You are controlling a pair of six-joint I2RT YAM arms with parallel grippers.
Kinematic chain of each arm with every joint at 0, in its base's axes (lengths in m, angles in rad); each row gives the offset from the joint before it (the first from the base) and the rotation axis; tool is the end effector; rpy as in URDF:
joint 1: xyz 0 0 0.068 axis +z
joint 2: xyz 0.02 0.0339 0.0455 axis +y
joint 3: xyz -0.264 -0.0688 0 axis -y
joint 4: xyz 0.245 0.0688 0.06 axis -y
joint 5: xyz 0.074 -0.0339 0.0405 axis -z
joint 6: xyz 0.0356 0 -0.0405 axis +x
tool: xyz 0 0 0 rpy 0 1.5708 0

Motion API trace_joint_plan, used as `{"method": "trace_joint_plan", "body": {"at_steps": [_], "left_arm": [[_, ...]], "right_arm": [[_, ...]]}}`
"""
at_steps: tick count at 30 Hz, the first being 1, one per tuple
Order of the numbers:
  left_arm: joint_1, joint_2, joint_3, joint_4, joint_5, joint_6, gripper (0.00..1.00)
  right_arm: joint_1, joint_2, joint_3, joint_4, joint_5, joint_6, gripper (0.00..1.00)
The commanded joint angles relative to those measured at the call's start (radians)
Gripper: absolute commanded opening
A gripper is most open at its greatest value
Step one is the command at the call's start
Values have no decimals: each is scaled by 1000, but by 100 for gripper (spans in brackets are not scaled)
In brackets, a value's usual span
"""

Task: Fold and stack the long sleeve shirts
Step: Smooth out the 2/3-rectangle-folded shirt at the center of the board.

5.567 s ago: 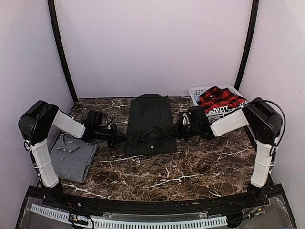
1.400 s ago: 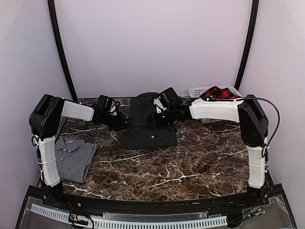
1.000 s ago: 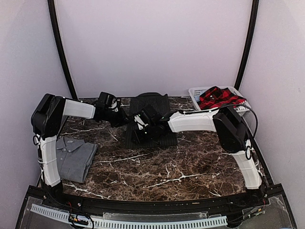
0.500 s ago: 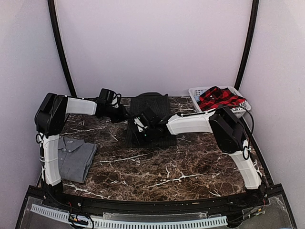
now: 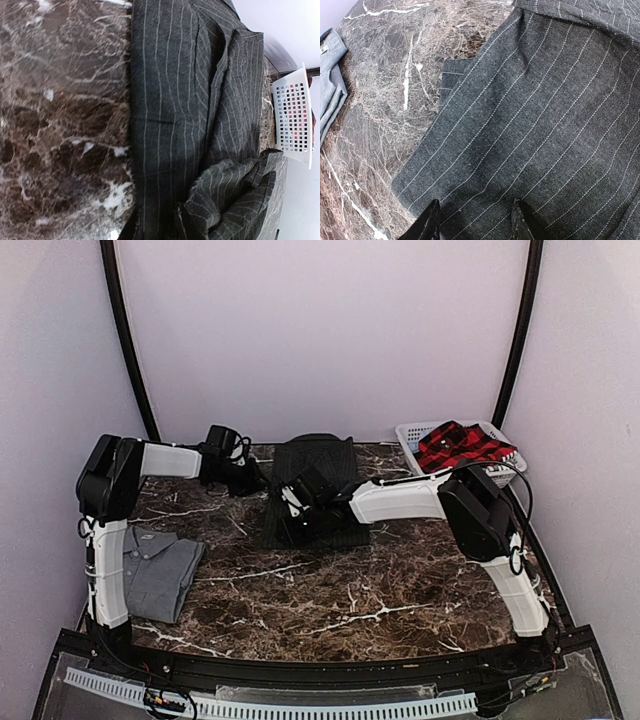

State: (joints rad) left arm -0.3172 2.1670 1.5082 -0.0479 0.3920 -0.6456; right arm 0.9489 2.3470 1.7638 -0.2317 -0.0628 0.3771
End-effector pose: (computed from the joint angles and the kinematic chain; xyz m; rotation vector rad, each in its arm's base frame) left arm 0.4518 -0.1626 0.1600 -0.1745 2.3893 -0.9292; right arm 0.2997 0.4220 0.1373 -0.7350 2.3897 0.6728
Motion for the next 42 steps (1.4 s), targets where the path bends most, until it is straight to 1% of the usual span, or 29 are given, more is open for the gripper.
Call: {"method": "trace_joint_plan", "body": {"at_steps": [1, 7, 11, 14, 18, 23, 26, 33, 42], "left_arm": [[1, -131, -84, -37, -24, 46, 21], [1, -251, -275, 25, -14, 35, 28], [1, -289, -336, 44, 25, 33, 29], [-8, -277, -343, 79, 74, 36, 28], [-18, -231, -316, 92, 112, 33, 22], [-25, -149, -263, 126, 160, 18, 20], [-32, -110, -215, 119, 190, 19, 19], [-34, -50, -157, 139, 171, 2, 18], [2, 52, 22, 118, 163, -4, 18]], "right_arm": [[13, 40, -34, -70, -15, 16, 45], [13, 52, -20, -74, -25, 14, 46], [14, 56, -18, -72, -27, 15, 45], [14, 59, -21, -71, -28, 16, 46], [14, 62, -21, -72, -29, 17, 46], [14, 70, -17, -75, -34, 17, 45], [14, 74, -12, -81, -30, 15, 45], [14, 79, -15, -89, -32, 11, 45], [16, 86, -33, -98, -33, 6, 45]]}}
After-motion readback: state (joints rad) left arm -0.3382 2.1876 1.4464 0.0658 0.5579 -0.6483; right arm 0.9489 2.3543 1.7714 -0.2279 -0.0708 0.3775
